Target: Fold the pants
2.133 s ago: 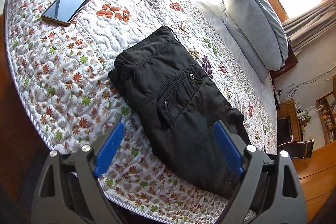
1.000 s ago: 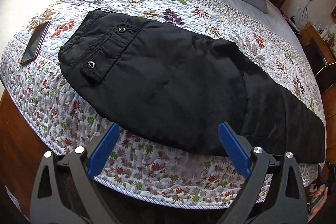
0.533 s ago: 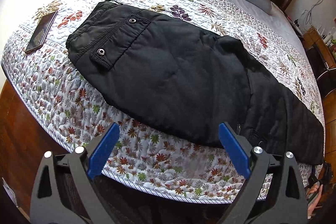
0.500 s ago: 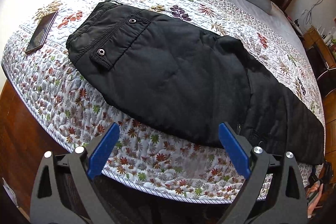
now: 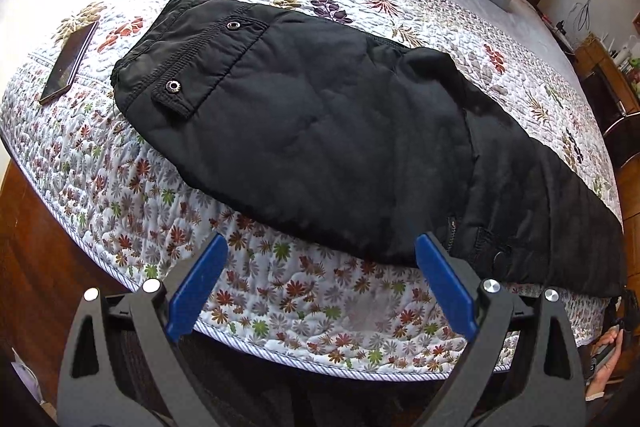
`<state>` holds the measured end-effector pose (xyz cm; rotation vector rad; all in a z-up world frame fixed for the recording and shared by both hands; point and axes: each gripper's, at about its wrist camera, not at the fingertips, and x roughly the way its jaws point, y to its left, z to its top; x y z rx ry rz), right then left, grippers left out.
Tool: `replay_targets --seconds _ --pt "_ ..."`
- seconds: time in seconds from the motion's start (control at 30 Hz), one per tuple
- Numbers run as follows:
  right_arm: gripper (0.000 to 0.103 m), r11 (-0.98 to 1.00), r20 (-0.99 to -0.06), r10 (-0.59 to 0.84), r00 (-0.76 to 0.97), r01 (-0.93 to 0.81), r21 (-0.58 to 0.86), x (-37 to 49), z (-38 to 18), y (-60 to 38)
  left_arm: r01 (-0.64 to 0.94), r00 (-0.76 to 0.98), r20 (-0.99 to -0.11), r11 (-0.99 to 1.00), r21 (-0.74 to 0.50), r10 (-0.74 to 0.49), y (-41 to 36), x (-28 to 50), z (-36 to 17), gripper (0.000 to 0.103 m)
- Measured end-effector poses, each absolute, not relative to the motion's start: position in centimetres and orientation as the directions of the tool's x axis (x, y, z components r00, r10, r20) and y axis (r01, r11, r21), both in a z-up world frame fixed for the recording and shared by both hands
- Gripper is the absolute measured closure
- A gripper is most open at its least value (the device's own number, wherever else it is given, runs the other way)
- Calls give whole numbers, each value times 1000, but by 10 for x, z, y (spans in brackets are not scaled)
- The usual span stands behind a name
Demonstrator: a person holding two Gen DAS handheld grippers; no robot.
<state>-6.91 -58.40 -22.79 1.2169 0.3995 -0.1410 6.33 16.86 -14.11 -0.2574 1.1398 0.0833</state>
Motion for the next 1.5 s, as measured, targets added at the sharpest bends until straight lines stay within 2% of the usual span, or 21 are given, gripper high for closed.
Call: replay_targets --seconds 0.2,0.4,0.57,0.7,1.13,1.3,1.33,1.4,1.5 --pt "88 568 -414 41 909 320 758 -57 -152 -547 -204 431 -898 960 -192 -87 171 60 -140 8" --pt "88 819 -468 -29 883 289 495 -34 -79 -467 -222 430 -895 948 -228 -114 177 54 -145 8" --pt "88 943 -505 -43 862 202 263 -9 -51 -385 -234 433 -891 938 -255 -134 183 46 -150 8" --pt "88 983 -545 -37 837 129 131 14 -54 -328 -239 436 -890 937 -254 -131 188 41 -150 8" --pt "88 990 -691 20 723 -109 -85 46 -128 -190 -292 461 -872 899 -327 -167 210 35 -150 8" --pt "87 955 -707 -56 705 -170 -245 43 -158 -157 -298 460 -872 895 -331 -169 214 35 -151 8" --pt "85 945 -711 -66 700 -186 -270 43 -162 -153 -300 459 -872 894 -332 -170 214 35 -152 8" --pt "57 932 -728 -38 684 -239 -273 41 -167 -146 -305 455 -873 891 -335 -173 216 35 -153 8" --pt "43 918 -728 -1 686 -287 -272 32 -168 -137 -311 446 -875 885 -347 -187 216 36 -158 8"
